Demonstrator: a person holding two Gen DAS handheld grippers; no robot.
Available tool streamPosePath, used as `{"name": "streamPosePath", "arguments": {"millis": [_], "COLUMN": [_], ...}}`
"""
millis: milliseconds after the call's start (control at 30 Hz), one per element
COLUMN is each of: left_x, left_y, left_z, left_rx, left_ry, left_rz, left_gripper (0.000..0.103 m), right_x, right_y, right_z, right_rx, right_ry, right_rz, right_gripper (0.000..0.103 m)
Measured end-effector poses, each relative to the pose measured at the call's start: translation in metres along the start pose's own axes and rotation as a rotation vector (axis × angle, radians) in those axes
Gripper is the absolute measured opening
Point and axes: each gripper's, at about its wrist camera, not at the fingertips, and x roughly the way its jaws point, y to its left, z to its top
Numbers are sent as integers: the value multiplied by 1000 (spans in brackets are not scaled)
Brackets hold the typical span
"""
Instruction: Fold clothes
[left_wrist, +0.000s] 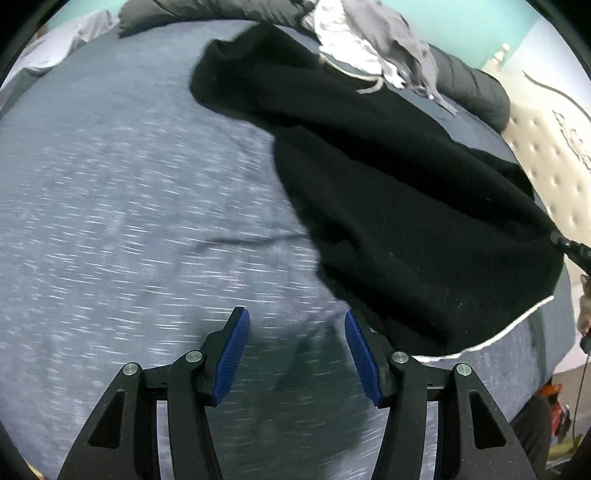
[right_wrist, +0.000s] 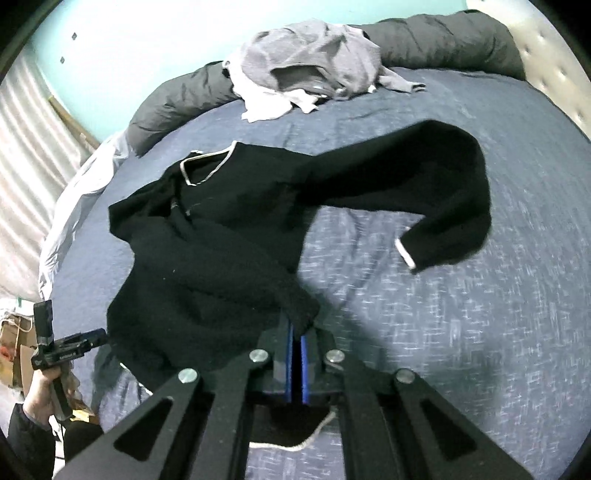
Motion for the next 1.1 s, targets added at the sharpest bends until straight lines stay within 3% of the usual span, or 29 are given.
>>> {"name": "streamPosePath", "arguments": {"millis": [233,367,467,533,600,633,700,867,1100], "left_x": [25,35,41,45,47,45,34,-25,-131], "left_y": [-32,-28,-25,-23,-24,-26,-31,-26,-10], "left_z": [5,13,19,24,27,28,31,39,39], "left_rx": [82,51,23,8,10,21,45,86,138], "left_ry": [8,-19,-24,-28,-28,-34,-55,-126,-222], "left_rz": [-19,6,-21,-51,-68,-67,-80,-112,-91], "left_gripper": [58,58,58,51,21,16,8,6,5], "right_x": [4,7,11,13,12,11,6,-14,-48], "right_y": [-9,-12,-15,-15,-14,-14,-11,2,37], "right_z": [-5,-7,-8,-10,-11,-10,-9,-1,-1], "right_rx": [-2,-5,9,18,19,19,12,-16,-96], "right_ry": [19,26,30,32,32,31,27,14,29], "right_rz": [1,2,6,9,15,19,28,48,89], "right_gripper": [3,3,3,3,3,3,3,3,3]}}
